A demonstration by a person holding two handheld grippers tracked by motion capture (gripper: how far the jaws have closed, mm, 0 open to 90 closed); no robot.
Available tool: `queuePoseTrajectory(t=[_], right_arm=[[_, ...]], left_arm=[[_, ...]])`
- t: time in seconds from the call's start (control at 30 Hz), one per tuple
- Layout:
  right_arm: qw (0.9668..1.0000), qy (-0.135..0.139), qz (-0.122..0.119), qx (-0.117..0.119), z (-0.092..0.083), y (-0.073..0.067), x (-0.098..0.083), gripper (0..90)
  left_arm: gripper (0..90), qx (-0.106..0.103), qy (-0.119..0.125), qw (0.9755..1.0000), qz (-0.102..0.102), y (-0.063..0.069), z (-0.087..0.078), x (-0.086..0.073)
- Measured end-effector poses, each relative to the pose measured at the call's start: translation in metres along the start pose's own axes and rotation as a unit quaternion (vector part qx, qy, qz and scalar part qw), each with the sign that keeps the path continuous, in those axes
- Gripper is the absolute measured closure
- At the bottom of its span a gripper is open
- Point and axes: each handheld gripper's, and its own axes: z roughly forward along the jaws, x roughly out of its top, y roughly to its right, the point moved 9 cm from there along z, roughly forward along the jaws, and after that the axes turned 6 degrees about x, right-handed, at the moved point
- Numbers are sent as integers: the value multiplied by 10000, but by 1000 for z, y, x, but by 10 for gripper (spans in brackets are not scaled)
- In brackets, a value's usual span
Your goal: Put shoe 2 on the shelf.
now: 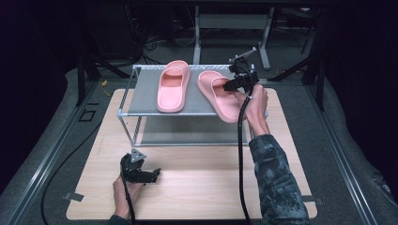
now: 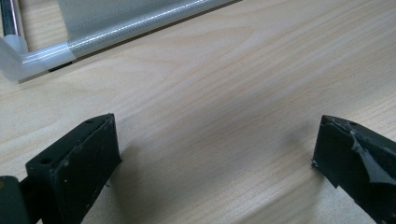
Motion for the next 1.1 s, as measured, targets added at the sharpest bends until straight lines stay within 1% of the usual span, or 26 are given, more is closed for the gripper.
queuePoseTrajectory(t=[0.03, 0.07, 0.1, 0.13, 0.2, 0.23, 0.27, 0.3, 0.37, 0.4, 0.43, 0.53, 0.67, 0.7, 0.73, 0.77, 0.83, 0.9, 0.93, 1.0, 1.03, 1.1], right_arm=[[10000, 26, -37, 15, -5, 0, -2, 319], [9998, 69, -89, 191, -9, -1, -4, 296], [9998, 69, -89, 191, -9, -1, -4, 296], [9990, 130, -148, 393, -17, -4, -10, 252], [9983, 113, -243, 527, -25, -6, -18, 215], [9983, 113, -243, 527, -25, -6, -18, 215], [9975, 130, -313, 626, -31, -8, -24, 189], [9975, 130, -313, 626, -31, -8, -24, 189], [9956, 131, -471, 805, -42, -13, -37, 174], [9956, 131, -471, 805, -42, -13, -37, 174], [9948, 176, -566, 834, -50, -16, -44, 164], [9925, 261, -674, 988, -59, -21, -55, 156], [9903, 254, -825, 1092, -69, -25, -72, 151], [9903, 254, -825, 1092, -69, -25, -72, 151], [9889, 288, -858, 1182, -71, -27, -80, 151], [9882, 289, -872, 1224, -71, -28, -83, 151], [9873, 231, -881, 1301, -70, -28, -90, 154], [9869, 197, -890, 1331, -66, -28, -96, 161], [9863, 183, -877, 1388, -64, -29, -98, 170], [9857, 141, -897, 1418, -59, -31, -101, 191], [9855, 208, -872, 1441, -58, -32, -101, 193], [9852, 250, -870, 1455, -58, -33, -100, 196]], left_arm=[[3, 0, 0, 10000, 0, 0, 0, 0], [3, 2, 0, 10000, 1, 0, 0, 0], [3, 2, 0, 10000, 1, 0, 0, 0], [3, -4, 0, 10000, -7, 0, 0, 0], [3, 2, 0, 10000, 1, 0, 0, 0], [3, 2, 0, 10000, 1, 0, 0, 0], [3, -2, 0, 10000, -7, 0, 0, 0], [3, -2, 0, 10000, -7, 0, 0, 0], [3, 0, -1, 10000, -9, 0, 0, 0], [3, 0, -1, 10000, -9, 0, 0, 0], [3, 8, 0, 10000, -1, 0, 0, 0], [3, 7, -6, 10000, 7, 0, 0, 0], [3, 9, -6, 10000, 7, 0, 0, 0], [3, 9, -6, 10000, 7, 0, 0, 0], [3, 10, -6, 10000, 6, 0, 0, 0], [3, 10, -5, 10000, 6, 0, 0, 0], [3, 11, -5, 10000, 4, 0, 0, 0], [3, 6, -4, 10000, -5, 0, 0, 0], [3, 12, -4, 10000, 3, 0, 0, 0], [3, 12, -4, 10000, 3, 0, 0, 0], [4, 11, -4, 10000, 3, 0, 0, 0], [3, 11, -4, 10000, 2, 0, 0, 0]])
